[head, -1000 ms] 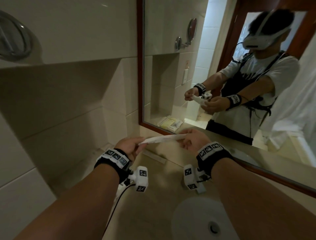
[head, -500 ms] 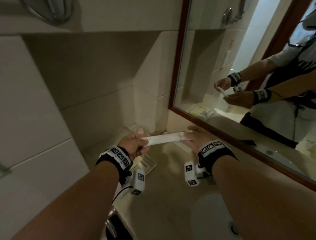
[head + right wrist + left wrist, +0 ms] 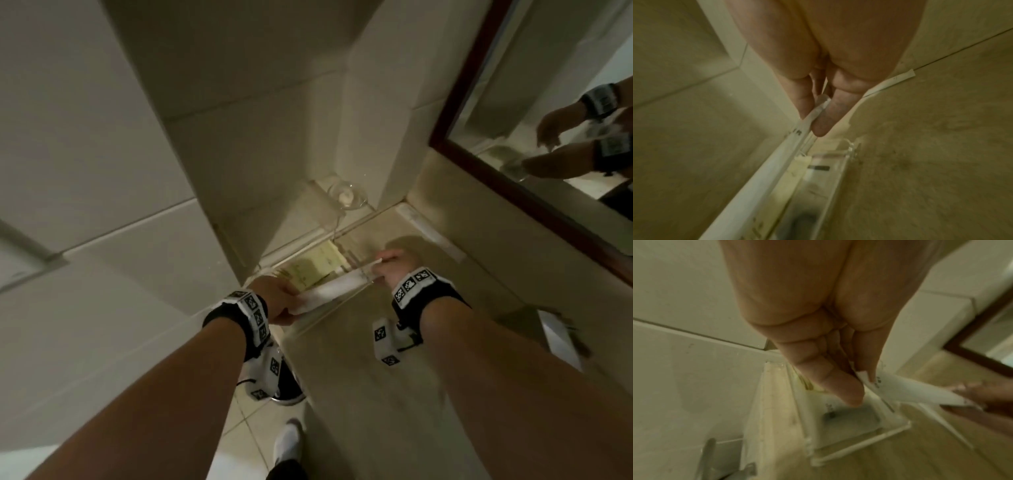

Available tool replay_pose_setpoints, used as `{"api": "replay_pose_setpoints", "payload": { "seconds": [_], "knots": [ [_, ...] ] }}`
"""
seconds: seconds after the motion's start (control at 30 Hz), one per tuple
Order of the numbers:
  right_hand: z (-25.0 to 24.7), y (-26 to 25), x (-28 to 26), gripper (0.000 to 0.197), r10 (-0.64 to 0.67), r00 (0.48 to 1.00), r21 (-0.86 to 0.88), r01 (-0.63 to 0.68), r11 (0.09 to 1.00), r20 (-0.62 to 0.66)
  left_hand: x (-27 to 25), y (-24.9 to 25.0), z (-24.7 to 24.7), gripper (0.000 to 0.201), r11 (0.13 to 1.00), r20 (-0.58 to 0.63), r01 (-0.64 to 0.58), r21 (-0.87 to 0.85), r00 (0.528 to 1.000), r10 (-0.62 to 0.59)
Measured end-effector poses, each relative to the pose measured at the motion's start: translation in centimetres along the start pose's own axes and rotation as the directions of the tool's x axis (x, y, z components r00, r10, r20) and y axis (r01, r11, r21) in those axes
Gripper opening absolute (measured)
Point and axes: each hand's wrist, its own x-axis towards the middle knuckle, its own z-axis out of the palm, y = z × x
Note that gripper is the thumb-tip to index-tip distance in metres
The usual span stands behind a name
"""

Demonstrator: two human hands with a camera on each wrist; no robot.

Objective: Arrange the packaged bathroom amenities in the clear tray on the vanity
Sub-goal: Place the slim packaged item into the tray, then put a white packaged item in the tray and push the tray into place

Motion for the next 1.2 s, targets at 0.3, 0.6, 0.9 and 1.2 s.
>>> {"api": "replay_pose_setpoints", "payload": {
  "seconds": [0.3,0.6,0.9,1.2],
  "knots": [
    [2.5,1.8,2.0,0.033,-0.001,0.999,-0.144,-0.004,0.99,-0.038,2.5,-1.7,0.6,0.029,0.736,-0.01,-0.095,0.67,0.991,0.137],
    [3.0,2.8,3.9,0.034,0.003,0.999,-0.119,-0.009,0.993,-0.052,2.8,-1.7,0.9,0.033,0.641,-0.063,-0.051,0.766,0.986,0.154],
    [-6.7,0.3,3.9,0.026,0.07,0.976,0.011,-0.07,0.998,-0.204,2.9,9.0,4.4,0.035,0.812,-0.09,-0.167,0.56,0.961,0.26],
    [-17.9,5.7,7.4,0.044,0.186,0.944,0.043,-0.181,0.983,-0.274,5.7,17.8,17.6,0.012,0.973,0.157,-0.224,-0.051,0.96,0.23]
  ]
}}
